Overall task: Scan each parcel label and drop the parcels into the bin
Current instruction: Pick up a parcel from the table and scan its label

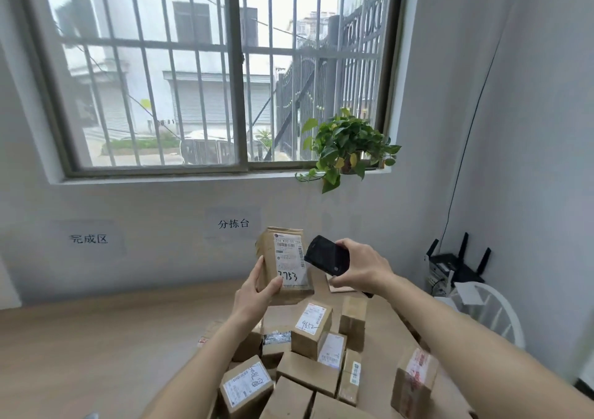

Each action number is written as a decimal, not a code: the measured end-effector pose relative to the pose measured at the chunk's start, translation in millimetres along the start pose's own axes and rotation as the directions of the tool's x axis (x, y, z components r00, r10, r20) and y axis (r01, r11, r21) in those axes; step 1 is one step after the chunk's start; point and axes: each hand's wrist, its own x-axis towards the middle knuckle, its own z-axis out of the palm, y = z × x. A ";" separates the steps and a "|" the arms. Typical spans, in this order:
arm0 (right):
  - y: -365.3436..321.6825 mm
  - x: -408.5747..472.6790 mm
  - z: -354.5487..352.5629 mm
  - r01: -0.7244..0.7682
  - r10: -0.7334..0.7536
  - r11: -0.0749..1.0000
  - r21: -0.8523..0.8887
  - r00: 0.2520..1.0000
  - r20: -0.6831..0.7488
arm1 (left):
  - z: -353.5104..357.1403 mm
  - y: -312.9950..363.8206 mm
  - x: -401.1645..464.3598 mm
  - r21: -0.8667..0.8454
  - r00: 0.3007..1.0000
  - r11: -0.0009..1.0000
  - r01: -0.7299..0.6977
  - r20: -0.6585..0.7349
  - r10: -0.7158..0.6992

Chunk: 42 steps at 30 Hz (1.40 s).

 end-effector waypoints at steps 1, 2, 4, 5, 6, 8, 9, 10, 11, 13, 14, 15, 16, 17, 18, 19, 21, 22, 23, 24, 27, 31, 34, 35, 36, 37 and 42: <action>0.3 -6.3 -7.0 0.007 -0.007 1.000 -0.008 1.000 -0.003 | 2.7 5.9 -6.7 0.001 1.000 1.000 -0.006 -0.008 0.006; 0.9 -12.4 -13.6 0.015 -0.015 1.000 -0.013 1.000 -0.009 | 5.1 11.2 -13.3 0.004 1.000 1.000 -0.011 -0.014 0.011; 3.1 -24.5 -26.2 0.020 -0.020 1.000 -0.011 1.000 -0.018 | 8.1 20.3 -25.1 0.005 1.000 1.000 -0.013 -0.029 0.013; 4.2 -30.5 -32.3 0.021 -0.021 1.000 -0.013 1.000 -0.020 | 9.5 24.0 -31.0 0.007 0.999 1.000 -0.010 -0.034 0.010; 5.9 -36.2 -38.0 0.026 -0.026 0.999 -0.020 0.999 -0.021 | 10.8 26.4 -37.4 0.009 0.999 1.000 -0.006 -0.038 0.006; 8.7 -46.9 -48.3 0.032 -0.033 0.999 -0.034 0.999 -0.023 | 13.0 29.9 -50.1 0.017 0.999 1.000 0.002 -0.054 -0.001; 9.6 -51.9 -53.3 0.032 -0.033 0.999 -0.036 0.999 -0.024 | 13.9 32.1 -55.7 0.023 0.998 1.000 0.004 -0.065 -0.003; 10.8 -56.5 -57.6 0.034 -0.035 0.999 -0.033 0.999 -0.023 | 14.7 33.8 -60.1 0.028 0.997 1.000 0.007 -0.074 -0.005; 11.3 -61.6 -61.6 0.037 -0.038 0.999 -0.031 0.999 -0.020 | 15.8 36.2 -64.8 0.032 0.997 0.999 0.002 -0.079 0.001; 12.3 -70.5 -68.1 0.049 -0.049 0.998 -0.033 0.999 -0.021 | 18.1 40.7 -72.4 0.031 0.996 1.000 -0.002 -0.089 0.005; 12.7 -74.5 -70.9 0.055 -0.055 0.998 -0.034 0.998 -0.028 | 18.7 43.2 -76.4 0.026 0.996 1.000 -0.001 -0.090 0.004; 12.9 -78.3 -73.7 0.059 -0.060 0.998 -0.039 0.998 -0.036 | 18.9 44.6 -79.6 0.023 0.996 1.000 -0.004 -0.089 0.006; 13.3 -81.6 -76.1 0.063 -0.065 0.997 -0.045 0.997 -0.043 | 18.2 45.1 -82.5 0.014 0.996 1.000 -0.005 -0.088 0.006; 13.4 -84.6 -78.4 0.065 -0.067 0.997 -0.049 0.997 -0.047 | 17.1 45.1 -85.1 0.007 0.996 1.000 -0.007 -0.088 0.008; 13.5 -87.5 -80.3 0.066 -0.069 0.997 -0.048 0.996 -0.049 | 15.7 44.3 -87.0 0.002 0.996 1.000 0.001 -0.090 -0.001; 13.0 -90.2 -82.2 0.066 -0.068 0.997 -0.047 0.996 -0.051 | 14.2 44.2 -89.2 0.003 0.996 1.000 0.000 -0.092 0.000; 10.4 -95.3 -85.4 0.069 -0.071 0.997 -0.040 0.996 -0.056 | 11.2 48.3 -95.9 0.003 0.995 1.000 -0.008 -0.098 0.008; 8.8 -97.5 -86.6 0.073 -0.075 0.997 -0.033 0.996 -0.058 | 9.7 50.7 -99.3 0.000 0.995 1.000 -0.015 -0.101 0.015; 6.6 -99.5 -87.1 0.077 -0.078 0.997 -0.026 0.995 -0.059 | 7.9 51.8 -102.1 0.003 0.994 1.000 -0.024 -0.104 0.024; 4.1 -101.2 -86.6 0.082 -0.082 0.997 -0.018 0.995 -0.061 | 5.6 53.3 -105.3 0.001 0.994 1.000 -0.025 -0.106 0.025; -9.1 -106.2 -79.5 0.113 -0.112 0.994 0.010 0.993 -0.034 | -4.7 51.9 -111.7 -0.021 0.992 1.000 -0.017 -0.124 0.014; -39.4 -106.1 -55.7 0.194 -0.201 0.973 0.127 0.978 0.048 | -27.7 43.6 -119.8 -0.053 0.987 0.999 -0.013 -0.158 0.004; -72.1 -103.6 -31.0 0.240 -0.268 0.944 0.225 0.958 0.104 | -54.0 43.0 -134.7 -0.070 0.977 0.998 -0.004 -0.211 -0.010; -85.1 -103.0 -22.5 0.251 -0.289 0.934 0.256 0.949 0.125 | -64.2 44.3 -141.7 -0.084 0.974 0.996 -0.006 -0.227 -0.013; -98.4 -101.3 -13.2 0.263 -0.312 0.922 0.283 0.940 0.140 | -75.1 45.9 -149.9 -0.101 0.970 0.995 -0.013 -0.244 -0.012; -112.6 -99.3 -4.1 0.273 -0.331 0.912 0.305 0.931 0.156 | -87.0 44.8 -157.2 -0.124 0.964 0.992 -0.016 -0.267 -0.017; -202.0 -96.9 39.3 0.358 -0.467 0.849 0.388 0.853 0.233 | -162.1 22.4 -191.4 -0.173 0.893 0.985 0.005 -0.442 -0.082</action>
